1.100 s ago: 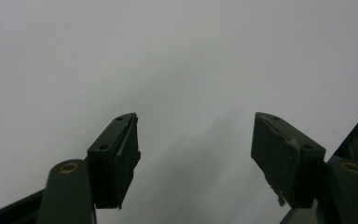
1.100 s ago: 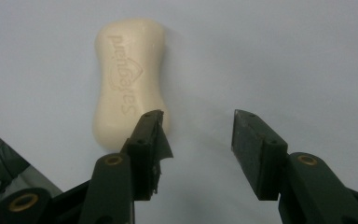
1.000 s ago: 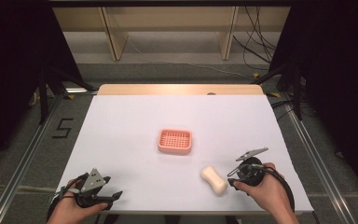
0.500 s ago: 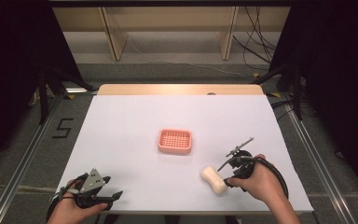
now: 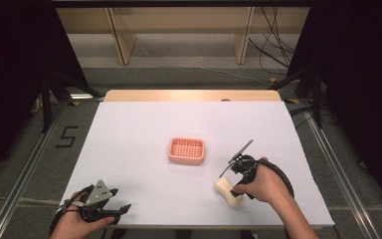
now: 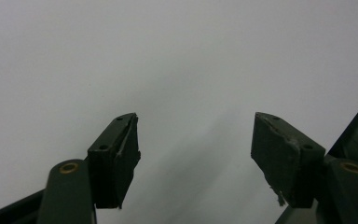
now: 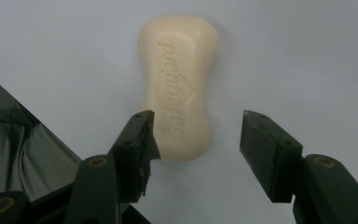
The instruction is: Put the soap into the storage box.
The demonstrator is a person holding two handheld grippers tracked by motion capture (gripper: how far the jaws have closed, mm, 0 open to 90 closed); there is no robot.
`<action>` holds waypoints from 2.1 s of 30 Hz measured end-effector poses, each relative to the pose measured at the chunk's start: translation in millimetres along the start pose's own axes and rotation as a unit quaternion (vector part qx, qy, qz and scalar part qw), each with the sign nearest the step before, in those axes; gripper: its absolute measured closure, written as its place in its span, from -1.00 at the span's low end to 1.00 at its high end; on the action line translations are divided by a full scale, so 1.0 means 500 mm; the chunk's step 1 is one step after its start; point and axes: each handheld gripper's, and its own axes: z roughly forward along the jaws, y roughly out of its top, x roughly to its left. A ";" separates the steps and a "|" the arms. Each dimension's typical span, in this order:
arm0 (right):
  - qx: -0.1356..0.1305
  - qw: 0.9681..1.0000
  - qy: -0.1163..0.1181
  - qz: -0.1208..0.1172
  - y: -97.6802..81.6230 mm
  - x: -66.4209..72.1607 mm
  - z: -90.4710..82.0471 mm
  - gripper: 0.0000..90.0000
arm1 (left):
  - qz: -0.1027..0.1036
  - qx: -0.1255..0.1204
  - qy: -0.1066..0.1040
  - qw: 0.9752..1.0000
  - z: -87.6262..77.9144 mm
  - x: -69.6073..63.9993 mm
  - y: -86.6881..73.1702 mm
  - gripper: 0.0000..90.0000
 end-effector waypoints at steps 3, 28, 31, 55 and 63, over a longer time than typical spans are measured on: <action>0.003 1.000 0.004 -0.014 0.009 0.000 0.010 -0.02 | -0.001 0.001 0.001 1.000 0.000 0.000 0.000 -0.29; 0.051 0.999 0.011 -0.010 0.061 0.020 0.054 -0.05 | -0.002 -0.006 0.002 1.000 -0.007 -0.001 -0.001 -0.30; 0.054 0.998 0.006 -0.013 0.063 0.021 0.060 -0.04 | -0.005 -0.009 0.001 1.000 -0.006 -0.003 -0.001 -0.30; 0.077 0.997 0.008 -0.010 0.070 0.027 0.096 0.03 | -0.025 -0.011 0.000 1.000 -0.013 -0.006 -0.003 -0.30; 0.082 0.996 -0.003 -0.020 0.070 0.032 0.095 0.11 | -0.005 -0.013 0.002 1.000 -0.013 -0.004 -0.001 -0.30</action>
